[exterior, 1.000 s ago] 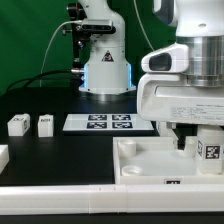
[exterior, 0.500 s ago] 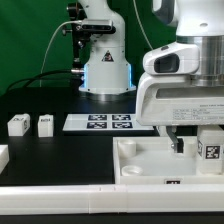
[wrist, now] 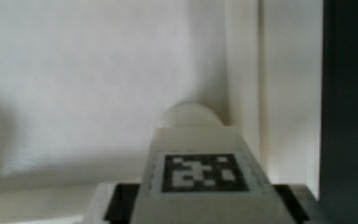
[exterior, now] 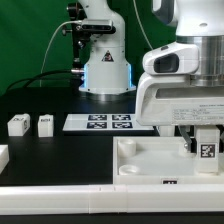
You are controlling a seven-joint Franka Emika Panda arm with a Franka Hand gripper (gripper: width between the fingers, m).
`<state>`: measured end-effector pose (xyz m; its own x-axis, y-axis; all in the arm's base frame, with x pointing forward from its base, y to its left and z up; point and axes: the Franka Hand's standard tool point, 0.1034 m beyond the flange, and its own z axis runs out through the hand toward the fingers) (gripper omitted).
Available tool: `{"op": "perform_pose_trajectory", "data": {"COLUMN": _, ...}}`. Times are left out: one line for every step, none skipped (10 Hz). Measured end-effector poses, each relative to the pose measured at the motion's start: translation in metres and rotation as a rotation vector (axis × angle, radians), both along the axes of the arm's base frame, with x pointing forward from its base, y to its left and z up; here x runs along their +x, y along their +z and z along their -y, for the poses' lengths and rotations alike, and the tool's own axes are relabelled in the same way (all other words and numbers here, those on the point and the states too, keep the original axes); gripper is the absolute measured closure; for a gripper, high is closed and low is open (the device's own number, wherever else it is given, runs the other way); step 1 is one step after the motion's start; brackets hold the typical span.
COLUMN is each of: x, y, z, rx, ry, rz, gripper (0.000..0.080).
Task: Assemble one leg
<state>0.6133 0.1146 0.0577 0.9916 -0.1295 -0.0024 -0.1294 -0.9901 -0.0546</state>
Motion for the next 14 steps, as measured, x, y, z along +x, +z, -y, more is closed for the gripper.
{"op": "perform_pose_trajectory", "data": {"x": 0.0, "y": 0.0, "z": 0.0, "rx": 0.0, "ry": 0.0, "rz": 0.0, "gripper": 0.0532}}
{"op": "perform_pose_trajectory", "data": {"x": -0.0001, "y": 0.0, "z": -0.0004, "rx": 0.001, "ry": -0.049, "rz": -0.003, "gripper": 0.0532}}
{"op": "perform_pose_trajectory", "data": {"x": -0.0001, "y": 0.0, "z": -0.0003, "rx": 0.001, "ry": -0.047, "rz": -0.003, "gripper": 0.0532}}
{"op": "perform_pose_trajectory", "data": {"x": -0.0001, "y": 0.0, "z": -0.0007, "rx": 0.002, "ry": -0.063, "rz": -0.004, "gripper": 0.0532}}
{"op": "perform_pose_trajectory", "data": {"x": -0.0007, "y": -0.0001, "z": -0.0036, "rx": 0.017, "ry": -0.258, "rz": -0.018, "gripper": 0.0532}}
{"op": "perform_pose_trajectory", "data": {"x": -0.0009, "y": -0.0002, "z": -0.0041, "rx": 0.022, "ry": -0.346, "rz": -0.024, "gripper": 0.0532}}
{"op": "perform_pose_trajectory", "data": {"x": -0.0009, "y": -0.0002, "z": -0.0043, "rx": 0.025, "ry": -0.479, "rz": -0.033, "gripper": 0.0531}}
{"op": "perform_pose_trajectory", "data": {"x": -0.001, "y": -0.0003, "z": -0.0048, "rx": 0.027, "ry": -0.596, "rz": -0.041, "gripper": 0.0531}}
{"op": "perform_pose_trajectory", "data": {"x": -0.001, "y": -0.0002, "z": -0.0052, "rx": 0.026, "ry": -0.704, "rz": -0.048, "gripper": 0.0531}}
{"op": "perform_pose_trajectory", "data": {"x": -0.0012, "y": -0.0002, "z": -0.0059, "rx": 0.025, "ry": -0.865, "rz": -0.058, "gripper": 0.0531}}
{"op": "perform_pose_trajectory", "data": {"x": -0.0014, "y": 0.0, "z": -0.0063, "rx": 0.021, "ry": -0.987, "rz": -0.063, "gripper": 0.0531}}
{"op": "perform_pose_trajectory", "data": {"x": -0.0015, "y": 0.0, "z": -0.0066, "rx": 0.017, "ry": -1.083, "rz": -0.066, "gripper": 0.0531}}
{"op": "perform_pose_trajectory", "data": {"x": -0.0024, "y": -0.0004, "z": -0.0066, "rx": 0.017, "ry": -1.244, "rz": -0.077, "gripper": 0.0531}}
{"op": "perform_pose_trajectory", "data": {"x": -0.0029, "y": -0.0006, "z": -0.0069, "rx": 0.014, "ry": -1.35, "rz": -0.08, "gripper": 0.0529}}
